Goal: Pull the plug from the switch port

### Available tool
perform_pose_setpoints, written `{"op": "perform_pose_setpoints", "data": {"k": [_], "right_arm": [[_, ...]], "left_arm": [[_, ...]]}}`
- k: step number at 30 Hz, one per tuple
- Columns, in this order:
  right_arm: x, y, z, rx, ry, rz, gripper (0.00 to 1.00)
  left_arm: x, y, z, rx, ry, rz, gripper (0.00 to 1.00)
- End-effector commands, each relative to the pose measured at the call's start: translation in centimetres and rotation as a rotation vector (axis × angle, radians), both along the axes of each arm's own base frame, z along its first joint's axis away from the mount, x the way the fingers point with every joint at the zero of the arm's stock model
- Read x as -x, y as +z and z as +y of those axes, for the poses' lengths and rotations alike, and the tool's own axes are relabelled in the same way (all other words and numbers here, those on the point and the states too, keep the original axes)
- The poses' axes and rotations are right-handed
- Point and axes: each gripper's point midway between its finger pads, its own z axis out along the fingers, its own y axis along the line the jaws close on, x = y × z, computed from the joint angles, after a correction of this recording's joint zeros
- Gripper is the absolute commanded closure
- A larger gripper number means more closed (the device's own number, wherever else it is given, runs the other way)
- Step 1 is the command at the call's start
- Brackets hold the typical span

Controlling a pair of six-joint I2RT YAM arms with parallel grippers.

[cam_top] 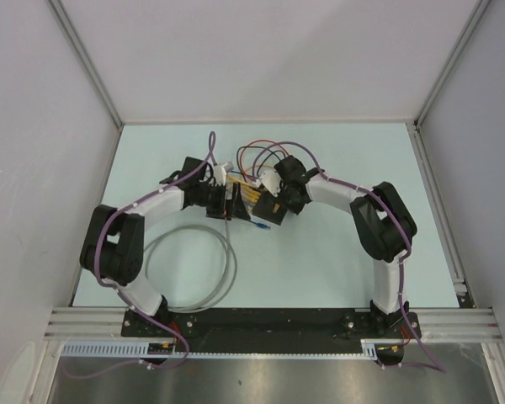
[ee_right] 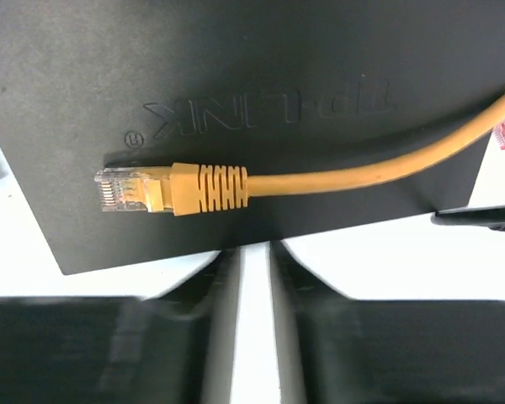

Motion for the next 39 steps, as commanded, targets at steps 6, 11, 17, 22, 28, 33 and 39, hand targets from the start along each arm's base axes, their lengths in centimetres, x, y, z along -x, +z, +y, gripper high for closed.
{"op": "perform_pose_setpoints", "data": {"k": [6, 11, 17, 22, 28, 33, 39], "right_arm": [[3.2, 10.4, 0.1, -0.226, -0.045, 0.037, 0.51], [2.7, 15.8, 0.4, -0.354, -0.124, 0.009, 0.48], [-5.0, 18.1, -1.6, -0.482, -0.354, -0.063, 0.47], [-10.3, 15.7, -2.9, -0.569, -0.488, 0.007, 0.46], [-11.5, 15.8, -1.5, -0.705, -0.467, 0.133, 0.43], [-11.3, 14.6, -1.2, -0.737, -0.509, 0.164, 0.43], [-10.8, 14.6, -1.3, -0.735, -0.507, 0.161, 0.43]], "left_arm": [[0.2, 7.4, 3.2, -0.058, -0.063, -0.160, 0.01], [0.8, 7.9, 5.4, -0.183, -0.131, -0.203, 0.01], [-2.5, 11.6, 6.3, -0.202, -0.100, -0.378, 0.00], [-7.4, 17.1, 6.1, -0.247, -0.133, -0.592, 0.00], [-10.5, 20.3, 6.8, -0.353, -0.249, -0.753, 0.00], [-13.8, 19.0, 5.1, -0.415, -0.367, -0.827, 0.00], [-17.6, 14.4, 1.8, -0.537, -0.572, -0.939, 0.00]]}}
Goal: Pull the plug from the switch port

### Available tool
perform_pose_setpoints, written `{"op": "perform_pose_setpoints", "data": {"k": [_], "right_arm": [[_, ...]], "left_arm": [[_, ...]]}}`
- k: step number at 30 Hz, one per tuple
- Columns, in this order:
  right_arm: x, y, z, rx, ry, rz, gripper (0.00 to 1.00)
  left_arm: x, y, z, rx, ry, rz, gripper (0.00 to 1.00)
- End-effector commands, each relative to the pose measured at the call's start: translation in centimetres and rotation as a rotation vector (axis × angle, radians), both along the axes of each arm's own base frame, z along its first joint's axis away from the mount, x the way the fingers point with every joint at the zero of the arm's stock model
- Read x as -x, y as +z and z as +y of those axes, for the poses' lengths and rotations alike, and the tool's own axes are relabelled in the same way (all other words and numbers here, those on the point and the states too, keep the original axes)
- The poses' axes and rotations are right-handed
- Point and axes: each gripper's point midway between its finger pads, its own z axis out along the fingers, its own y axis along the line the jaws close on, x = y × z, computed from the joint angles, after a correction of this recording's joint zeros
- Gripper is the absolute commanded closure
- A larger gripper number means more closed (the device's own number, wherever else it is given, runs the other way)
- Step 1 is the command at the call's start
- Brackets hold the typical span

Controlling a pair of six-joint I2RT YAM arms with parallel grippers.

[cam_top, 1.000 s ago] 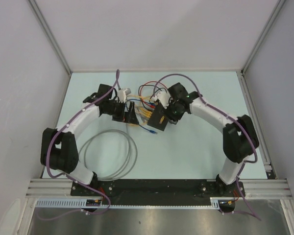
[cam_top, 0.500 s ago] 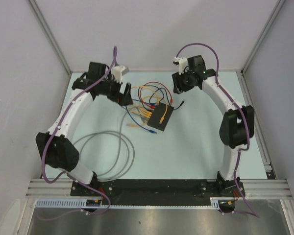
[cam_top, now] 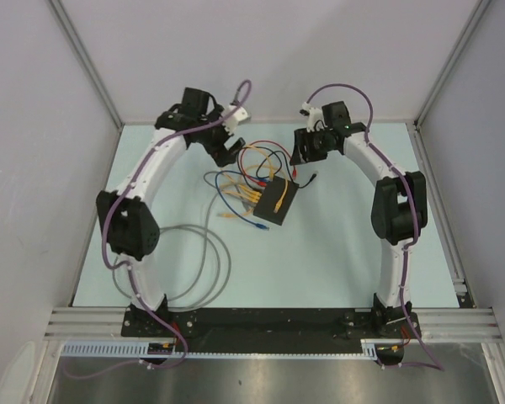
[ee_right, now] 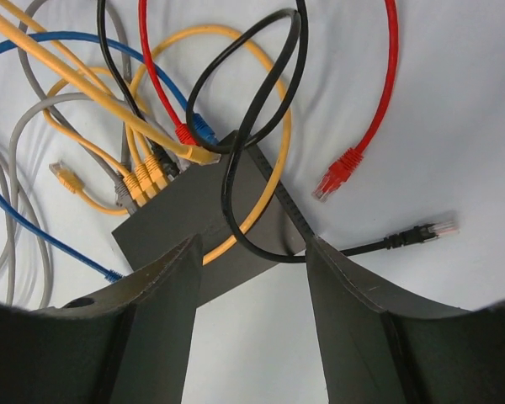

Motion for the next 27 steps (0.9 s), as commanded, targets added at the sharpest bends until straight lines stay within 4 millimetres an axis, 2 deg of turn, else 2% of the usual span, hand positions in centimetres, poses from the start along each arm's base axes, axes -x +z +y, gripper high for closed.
{"op": "perform_pose_setpoints", "data": {"k": [1, 4, 5, 6, 8, 9, 11, 12, 13, 14, 15, 16, 18, 21, 22, 24, 26, 27], "right_arm": [[-0.1, 3.1, 0.4, -0.049, 0.003, -0.060, 0.43], [-0.2, 3.0, 0.1, -0.030, 0.006, -0.069, 0.42], [-0.2, 2.9, 0.0, -0.025, 0.003, -0.067, 0.43], [-0.2, 2.8, -0.2, -0.019, 0.000, -0.068, 0.43], [0.1, 2.4, -0.5, -0.010, 0.001, -0.058, 0.42], [0.3, 2.2, -0.5, -0.004, 0.007, -0.058, 0.43], [0.6, 1.8, -0.7, 0.007, 0.007, -0.048, 0.42], [0.5, 1.5, -1.0, 0.016, -0.002, -0.044, 0.43], [0.6, 1.3, -1.0, 0.023, -0.004, -0.041, 0.43], [0.5, 1.2, -1.1, 0.029, -0.008, -0.043, 0.43], [0.2, 1.1, -1.5, 0.044, -0.026, -0.046, 0.43], [0.2, 1.2, -1.5, 0.049, -0.029, -0.050, 0.43], [0.2, 1.5, -1.6, 0.050, -0.026, -0.056, 0.43], [0.3, 2.1, -1.3, 0.042, -0.003, -0.063, 0.43], [0.5, 2.2, -1.2, 0.041, 0.016, -0.068, 0.43], [0.9, 3.1, -0.4, 0.003, 0.072, -0.080, 0.43], [1.2, 3.3, 0.4, -0.020, 0.103, -0.078, 0.42], [1.3, 3.5, 0.8, -0.028, 0.116, -0.078, 0.42]], "left_arm": [[-2.9, -1.0, -2.9, -0.128, -0.151, -0.155, 0.01], [-5.1, -2.6, -4.0, -0.134, -0.112, -0.175, 0.02], [-6.4, -2.0, -4.5, -0.116, -0.087, -0.222, 0.04], [-7.1, -2.5, -4.6, -0.097, -0.033, -0.213, 0.05], [-9.2, -1.4, -4.1, -0.081, 0.082, -0.278, 0.10], [-9.8, -1.9, -3.6, -0.067, 0.140, -0.265, 0.10], [-11.6, -1.5, -2.0, -0.079, 0.264, -0.308, 0.07], [-12.3, -2.3, -1.1, -0.058, 0.330, -0.288, 0.06], [-13.3, -1.9, 0.7, -0.074, 0.429, -0.308, 0.03], [-13.6, -2.2, 1.5, -0.034, 0.500, -0.274, 0.02], [-14.3, -2.2, 3.5, -0.019, 0.567, -0.260, 0.01], [-14.8, -2.7, 4.6, -0.016, 0.616, -0.250, 0.00], [-15.1, -3.2, 6.3, -0.042, 0.658, -0.253, 0.00], [-14.0, -4.0, 7.3, -0.059, 0.668, -0.223, 0.00], [-13.5, -2.6, 7.1, -0.020, 0.665, -0.220, 0.00], [-11.7, -2.0, 3.1, 0.132, 0.480, -0.135, 0.01], [-10.2, 0.2, 0.9, 0.206, 0.357, -0.135, 0.01], [-9.1, 0.7, -1.0, 0.272, 0.251, -0.106, 0.01]]}}
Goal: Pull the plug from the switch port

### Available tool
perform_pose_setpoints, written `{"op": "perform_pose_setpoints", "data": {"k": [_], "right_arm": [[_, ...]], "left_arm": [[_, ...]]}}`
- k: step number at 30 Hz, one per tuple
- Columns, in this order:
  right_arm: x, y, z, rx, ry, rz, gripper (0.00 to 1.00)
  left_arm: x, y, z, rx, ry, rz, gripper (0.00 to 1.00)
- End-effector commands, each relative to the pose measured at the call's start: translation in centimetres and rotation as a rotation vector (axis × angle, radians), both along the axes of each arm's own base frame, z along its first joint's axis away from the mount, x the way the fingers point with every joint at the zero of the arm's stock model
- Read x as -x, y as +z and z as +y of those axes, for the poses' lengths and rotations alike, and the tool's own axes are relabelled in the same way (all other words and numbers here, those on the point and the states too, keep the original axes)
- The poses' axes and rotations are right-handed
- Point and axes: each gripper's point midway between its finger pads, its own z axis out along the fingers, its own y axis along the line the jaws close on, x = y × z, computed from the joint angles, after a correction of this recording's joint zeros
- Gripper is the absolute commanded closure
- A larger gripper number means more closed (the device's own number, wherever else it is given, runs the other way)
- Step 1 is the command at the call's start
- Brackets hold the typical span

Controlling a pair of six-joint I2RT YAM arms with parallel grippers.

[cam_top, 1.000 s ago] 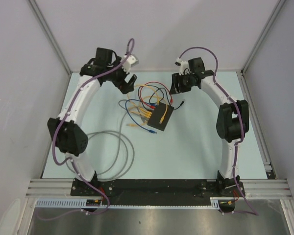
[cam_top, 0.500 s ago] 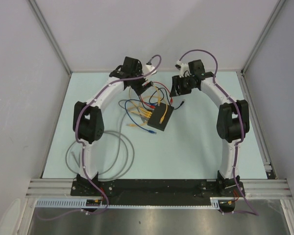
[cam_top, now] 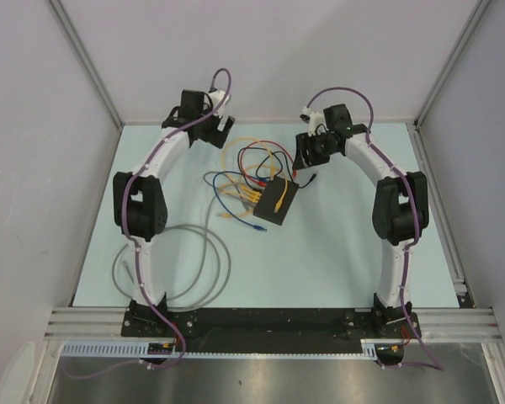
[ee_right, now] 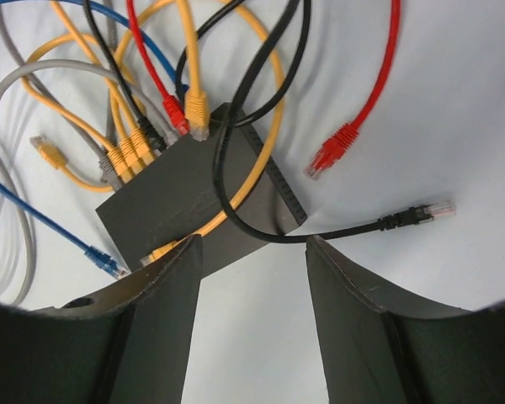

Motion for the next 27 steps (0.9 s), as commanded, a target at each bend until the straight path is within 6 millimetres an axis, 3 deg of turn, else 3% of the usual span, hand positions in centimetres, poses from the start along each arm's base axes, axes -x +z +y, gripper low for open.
{"op": "perform_pose_setpoints", "data": {"k": [1, 4, 7, 12, 16, 17, 20, 23, 24, 27], "right_arm": [[0.3, 4.8, 2.0, -0.077, 0.096, -0.090, 0.41], [0.9, 3.5, 3.5, -0.062, 0.147, -0.071, 0.41], [0.5, 1.3, 4.1, -0.001, 0.132, -0.058, 0.41], [-1.8, -1.3, 3.3, 0.066, 0.003, -0.044, 0.46], [-4.4, -1.4, 3.1, 0.064, -0.015, -0.092, 0.63], [-5.4, -0.2, 3.0, 0.053, -0.023, -0.128, 0.70], [-7.0, 0.8, 2.6, 0.060, -0.020, -0.189, 0.86], [-8.9, 2.2, 2.0, 0.060, -0.044, -0.247, 0.93], [-9.7, 3.2, 1.5, 0.052, -0.060, -0.274, 0.93], [-10.6, 4.4, 0.9, 0.036, -0.079, -0.302, 0.95]], "left_arm": [[4.2, 6.9, -8.1, 0.261, -0.347, -0.056, 0.01], [3.4, 5.7, -8.9, 0.199, -0.367, -0.043, 0.01], [2.8, 3.0, -9.1, 0.165, -0.375, 0.015, 0.00], [1.1, 0.0, -8.3, 0.111, -0.316, 0.026, 0.01], [1.1, -0.3, -8.5, 0.120, -0.325, 0.030, 0.07], [1.2, -0.2, -8.4, 0.122, -0.324, 0.031, 0.08], [1.2, -0.9, -7.6, 0.092, -0.293, 0.030, 0.17], [0.9, -1.4, -6.4, 0.075, -0.255, 0.042, 0.38], [0.7, -0.9, -6.1, 0.088, -0.242, 0.034, 0.50], [0.9, 1.0, -5.5, 0.169, -0.227, 0.024, 0.67]]}}
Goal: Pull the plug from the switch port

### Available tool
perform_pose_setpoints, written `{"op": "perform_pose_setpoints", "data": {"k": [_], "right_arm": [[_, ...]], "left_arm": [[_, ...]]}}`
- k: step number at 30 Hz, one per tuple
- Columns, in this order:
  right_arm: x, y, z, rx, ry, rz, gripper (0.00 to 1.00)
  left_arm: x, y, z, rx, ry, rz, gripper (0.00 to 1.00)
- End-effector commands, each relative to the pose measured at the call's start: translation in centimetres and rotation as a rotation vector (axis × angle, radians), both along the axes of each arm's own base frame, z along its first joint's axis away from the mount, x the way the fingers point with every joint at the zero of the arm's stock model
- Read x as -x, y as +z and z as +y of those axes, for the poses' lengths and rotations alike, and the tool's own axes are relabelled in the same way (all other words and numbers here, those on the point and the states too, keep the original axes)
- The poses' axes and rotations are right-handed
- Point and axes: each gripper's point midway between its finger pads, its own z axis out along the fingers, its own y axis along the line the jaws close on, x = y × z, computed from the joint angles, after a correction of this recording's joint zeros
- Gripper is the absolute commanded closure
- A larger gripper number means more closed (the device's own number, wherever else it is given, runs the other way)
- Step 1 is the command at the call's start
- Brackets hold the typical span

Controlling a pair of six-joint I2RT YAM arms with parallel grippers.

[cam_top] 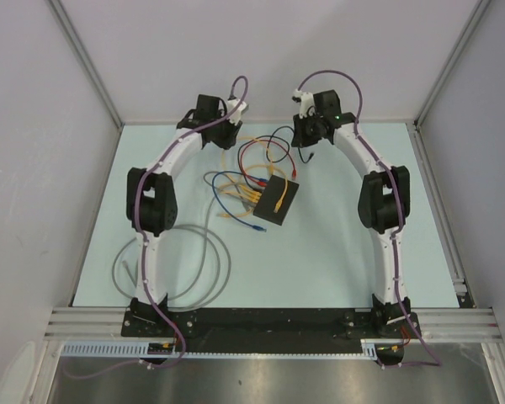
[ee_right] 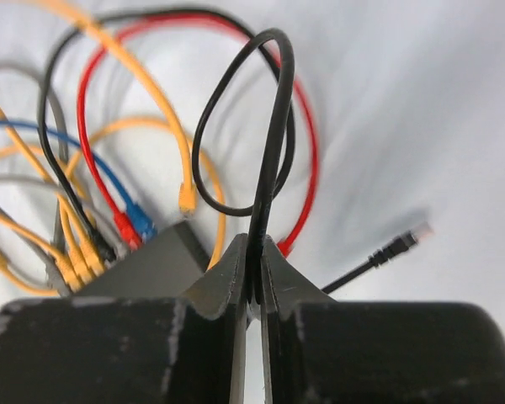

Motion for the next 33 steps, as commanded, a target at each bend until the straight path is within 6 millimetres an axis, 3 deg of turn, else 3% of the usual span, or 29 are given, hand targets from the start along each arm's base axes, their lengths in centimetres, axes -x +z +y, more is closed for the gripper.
{"op": "perform_pose_setpoints", "data": {"k": [1, 5, 9, 12, 13, 14, 15, 16, 19, 20, 22, 23, 26, 30, 32, 33], "right_arm": [[-3.3, 4.4, -0.8, -0.030, -0.037, -0.150, 0.95], [-3.8, 4.4, -1.2, -0.007, -0.050, -0.176, 0.94], [-4.1, 1.6, -2.4, 0.059, -0.104, -0.139, 0.92], [-4.1, 0.2, -3.3, 0.098, -0.145, -0.121, 0.84], [-4.2, 0.1, -3.5, 0.109, -0.162, -0.121, 0.63], [-4.3, 0.3, -3.9, 0.121, -0.180, -0.125, 0.50], [-4.5, 0.6, -4.6, 0.152, -0.218, -0.140, 0.38], [-4.4, 2.3, -5.0, 0.151, -0.239, -0.165, 0.01], [-3.5, 5.0, -5.3, 0.113, -0.230, -0.191, 0.00], [-2.8, 7.6, -5.4, 0.082, -0.219, -0.227, 0.00], [-1.1, 8.2, -4.5, 0.032, -0.164, -0.215, 0.00], [-0.1, 9.9, -4.1, 0.000, -0.144, -0.234, 0.00], [2.8, 8.7, -2.4, -0.075, -0.067, -0.139, 0.05], [5.8, 4.6, -0.9, -0.092, -0.016, 0.011, 0.16], [7.1, 2.7, -0.5, -0.096, 0.015, 0.063, 0.25], [7.8, 2.1, 0.3, -0.109, 0.049, 0.088, 0.33]], "left_arm": [[-0.5, 5.0, 1.6, 0.102, 0.037, -0.070, 0.68], [-0.1, 6.5, 2.6, 0.152, 0.075, -0.073, 0.69], [-0.5, 5.1, 4.6, 0.108, 0.187, -0.055, 0.71], [-0.6, 4.1, 5.8, 0.077, 0.228, -0.046, 0.70], [-0.6, 4.5, 6.2, 0.086, 0.244, -0.047, 0.65], [-0.3, 5.0, 5.9, 0.102, 0.226, -0.047, 0.51], [-0.1, 5.8, 5.5, 0.122, 0.202, -0.052, 0.46], [1.1, 7.7, 3.7, 0.197, 0.098, -0.052, 0.43], [3.7, 11.3, 0.8, 0.317, -0.056, -0.053, 0.37], [4.6, 11.8, -0.3, 0.358, -0.105, -0.036, 0.36], [6.0, 11.4, -2.1, 0.371, -0.148, 0.008, 0.33], [6.9, 11.1, -3.1, 0.385, -0.191, 0.033, 0.33], [9.3, 9.1, -5.5, 0.387, -0.263, 0.119, 0.34], [11.4, 6.5, -7.1, 0.405, -0.260, 0.222, 0.36], [12.8, 4.5, -7.4, 0.404, -0.252, 0.283, 0.39], [13.6, 4.2, -7.7, 0.408, -0.257, 0.298, 0.40]]}}
